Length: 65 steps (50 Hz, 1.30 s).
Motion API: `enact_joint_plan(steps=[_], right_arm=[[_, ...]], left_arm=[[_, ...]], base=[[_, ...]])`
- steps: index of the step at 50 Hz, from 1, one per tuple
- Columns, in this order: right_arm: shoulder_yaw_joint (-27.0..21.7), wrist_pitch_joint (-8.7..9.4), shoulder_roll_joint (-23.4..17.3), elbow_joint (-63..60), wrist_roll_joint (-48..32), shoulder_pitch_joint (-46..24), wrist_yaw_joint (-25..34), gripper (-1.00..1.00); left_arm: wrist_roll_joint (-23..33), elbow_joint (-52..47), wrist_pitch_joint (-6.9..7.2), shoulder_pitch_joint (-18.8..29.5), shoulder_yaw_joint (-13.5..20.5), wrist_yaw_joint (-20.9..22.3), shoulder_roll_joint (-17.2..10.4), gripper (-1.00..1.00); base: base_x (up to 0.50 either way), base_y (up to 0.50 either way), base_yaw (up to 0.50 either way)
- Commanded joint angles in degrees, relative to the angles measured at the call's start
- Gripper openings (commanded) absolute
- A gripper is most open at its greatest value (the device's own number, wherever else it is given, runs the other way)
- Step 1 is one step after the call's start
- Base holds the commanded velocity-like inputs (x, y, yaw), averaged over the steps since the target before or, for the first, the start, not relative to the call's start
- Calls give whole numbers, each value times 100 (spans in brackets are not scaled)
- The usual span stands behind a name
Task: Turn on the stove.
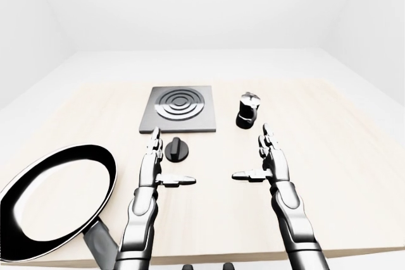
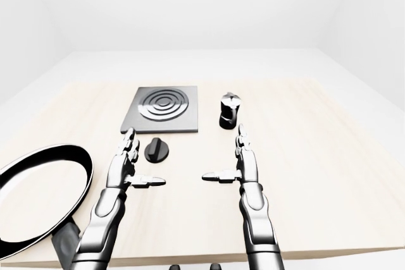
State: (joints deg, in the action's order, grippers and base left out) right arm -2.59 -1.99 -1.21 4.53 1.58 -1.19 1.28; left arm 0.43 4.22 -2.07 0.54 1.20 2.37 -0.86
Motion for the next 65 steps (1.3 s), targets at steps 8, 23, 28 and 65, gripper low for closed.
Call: enact_joint_plan(steps=[8,23,28,65], right_arm=[[4,-15,2,69,-20,-10,-23,100],[22,-71,-1,112,-48,-36,-9,100],[16,-64,-2,108,-41,-33,-3,100],[36,-51,7,106,-51,-20,1,100]], left_arm=[[-11,40,-9,10,14,17,-6,100],[-7,175,-52,66,3,8,-1,100],[-47,223,-1,79,13,23,1,100],[-202,1131,-44,431,68,111,-45,100]], base=[[26,0,0],[4,0,0],[0,0,0],[0,0,0]])
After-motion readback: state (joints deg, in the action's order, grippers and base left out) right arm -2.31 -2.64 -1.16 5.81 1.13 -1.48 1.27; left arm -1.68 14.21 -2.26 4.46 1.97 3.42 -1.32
